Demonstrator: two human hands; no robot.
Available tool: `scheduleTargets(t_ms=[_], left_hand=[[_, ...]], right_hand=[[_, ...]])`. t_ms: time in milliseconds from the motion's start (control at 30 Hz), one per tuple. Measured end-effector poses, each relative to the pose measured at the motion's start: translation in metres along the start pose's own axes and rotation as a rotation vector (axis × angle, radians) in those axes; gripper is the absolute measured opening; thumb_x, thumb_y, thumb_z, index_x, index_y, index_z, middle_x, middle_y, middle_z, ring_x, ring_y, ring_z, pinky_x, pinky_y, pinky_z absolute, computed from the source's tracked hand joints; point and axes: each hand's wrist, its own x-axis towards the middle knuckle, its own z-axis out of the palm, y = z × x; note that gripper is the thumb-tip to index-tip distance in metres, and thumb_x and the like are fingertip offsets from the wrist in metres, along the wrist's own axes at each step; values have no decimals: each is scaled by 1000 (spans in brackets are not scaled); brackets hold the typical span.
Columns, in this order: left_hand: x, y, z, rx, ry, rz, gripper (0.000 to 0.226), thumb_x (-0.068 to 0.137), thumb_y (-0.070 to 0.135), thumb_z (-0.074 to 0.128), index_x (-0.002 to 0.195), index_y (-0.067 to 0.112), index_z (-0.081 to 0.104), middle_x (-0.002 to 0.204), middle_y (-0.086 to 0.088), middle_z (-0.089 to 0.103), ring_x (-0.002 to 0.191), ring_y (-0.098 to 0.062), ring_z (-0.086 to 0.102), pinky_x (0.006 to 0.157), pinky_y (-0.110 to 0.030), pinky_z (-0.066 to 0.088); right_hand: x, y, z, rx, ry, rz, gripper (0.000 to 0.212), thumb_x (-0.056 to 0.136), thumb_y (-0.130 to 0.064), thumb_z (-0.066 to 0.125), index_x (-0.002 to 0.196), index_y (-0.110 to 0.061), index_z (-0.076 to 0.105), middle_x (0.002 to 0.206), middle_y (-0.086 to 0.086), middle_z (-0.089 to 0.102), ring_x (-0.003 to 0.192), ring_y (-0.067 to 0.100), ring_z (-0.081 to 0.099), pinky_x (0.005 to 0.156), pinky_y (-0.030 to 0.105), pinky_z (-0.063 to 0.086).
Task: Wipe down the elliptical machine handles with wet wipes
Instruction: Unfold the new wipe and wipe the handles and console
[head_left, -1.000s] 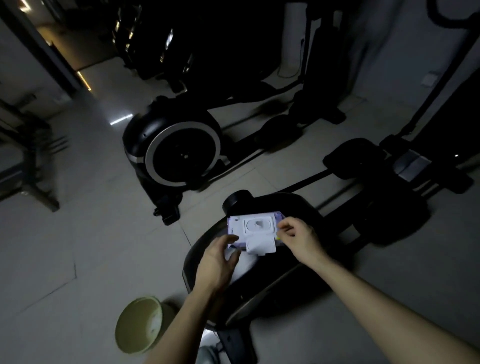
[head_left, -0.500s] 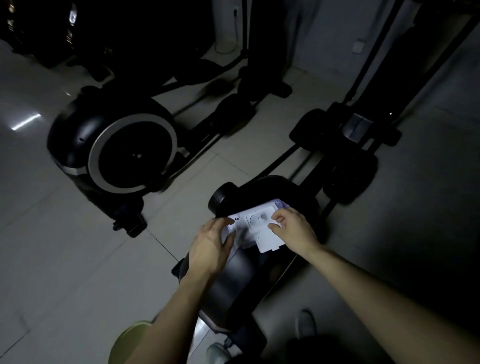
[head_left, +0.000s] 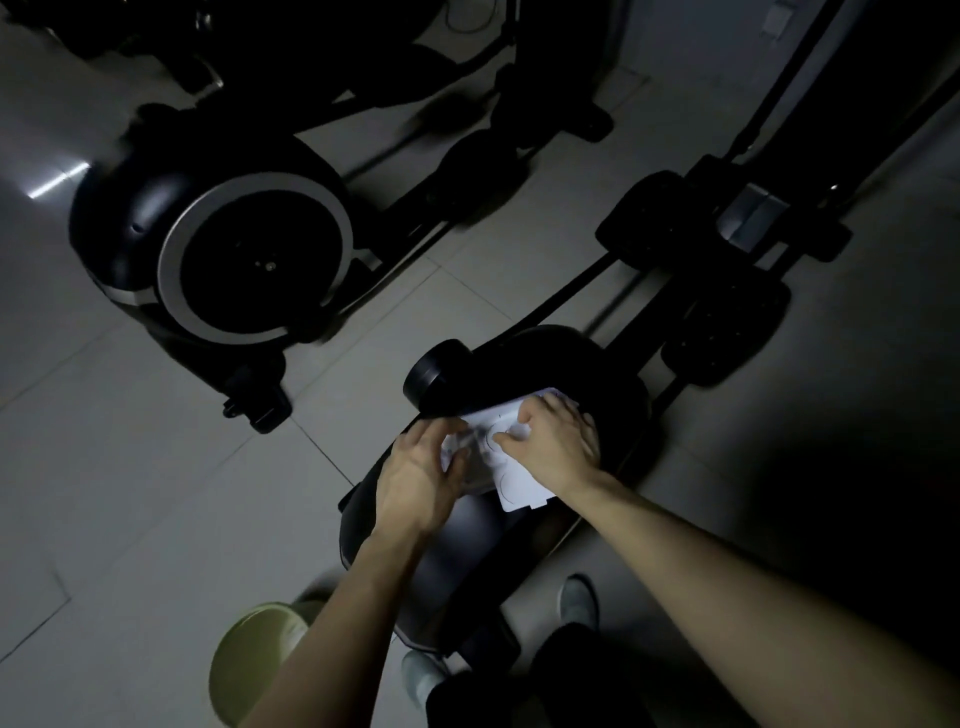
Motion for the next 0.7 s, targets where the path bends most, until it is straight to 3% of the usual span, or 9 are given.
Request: scheduleTargets(t_ms=[133,267,433,567,700], left_hand=[[5,2,4,-38,27,-16,47,83,53,33,114,31,60,116,4,59,106,-23,54,89,-41,49],[7,3,6,-16,19,-21,48,84,55,31,113,30,61,116,4,60,105,-23,54,85,-40,50],[15,7,19,-2,-8,-5,22,89,38,55,109,31,62,109,5,62,94,-25,58,80,-42,51],[21,19,28,85,-52,14,22,91,34,58,112,30,62,110,3,61,97,-26,55,79,-41,50],[29,26,38,246,-110,-9,24,93,41,53,113,33,62,111,3,60,100,-26,55,81,-38,47]], right_hand=[[4,-2,4,-58,3,-41,28,81,-46,61,94,-21,59,110,-1,62,115,23,54,96,41,39],[3,10,-3,120,49,29,12,81,-31,62,76,-22,56,95,-2,65,98,24,61,82,36,44],[7,28,-16,391,-97,194,16,83,-29,70,73,-19,62,66,-7,62,70,19,62,59,22,45],[11,38,-14,487,-152,227,14,83,-21,67,70,-24,63,69,-6,65,72,20,65,73,42,58],[16,45,-14,513,-197,218,18,84,-20,68,68,-24,61,66,-6,62,68,16,60,73,38,56]])
